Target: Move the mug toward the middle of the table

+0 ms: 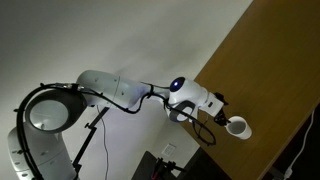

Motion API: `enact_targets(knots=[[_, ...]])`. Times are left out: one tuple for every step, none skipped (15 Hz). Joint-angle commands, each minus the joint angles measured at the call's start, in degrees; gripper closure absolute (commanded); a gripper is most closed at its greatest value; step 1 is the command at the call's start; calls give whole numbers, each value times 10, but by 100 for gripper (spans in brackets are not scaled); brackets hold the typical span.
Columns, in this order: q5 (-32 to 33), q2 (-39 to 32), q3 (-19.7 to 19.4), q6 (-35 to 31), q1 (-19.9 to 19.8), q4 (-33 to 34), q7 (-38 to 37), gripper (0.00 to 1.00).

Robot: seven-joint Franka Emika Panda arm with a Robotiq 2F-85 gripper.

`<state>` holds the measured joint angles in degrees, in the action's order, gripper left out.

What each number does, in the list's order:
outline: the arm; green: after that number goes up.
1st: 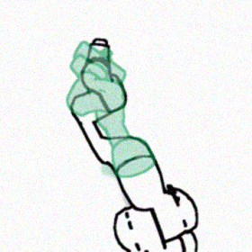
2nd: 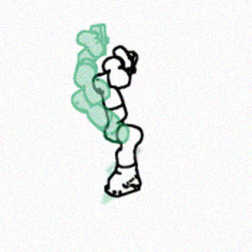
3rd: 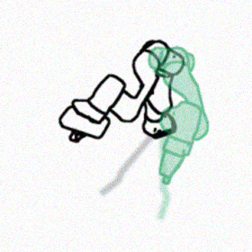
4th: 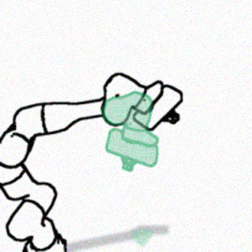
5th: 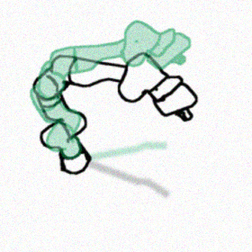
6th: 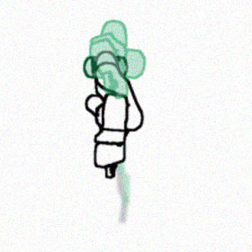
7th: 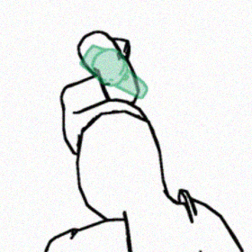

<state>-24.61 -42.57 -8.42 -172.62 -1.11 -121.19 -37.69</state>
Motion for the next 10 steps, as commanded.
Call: enact_targets(knots=[[8, -38, -19, 13, 8, 46, -4, 0], [9, -46, -23, 16, 8, 54, -4, 0], [10, -53, -23, 21, 6, 61, -2, 0], [11, -59, -23, 22, 4, 68, 0, 0], [11, -65, -23, 23, 4, 72, 0, 0], [10, -70, -22, 24, 2, 77, 1, 0], [10, -75, -20, 24, 1, 81, 2, 0], [9, -80, -17, 24, -1, 85, 3, 0], [8, -85, -14, 24, -2, 89, 4, 0], [7, -89, -12, 24, -2, 92, 4, 0]])
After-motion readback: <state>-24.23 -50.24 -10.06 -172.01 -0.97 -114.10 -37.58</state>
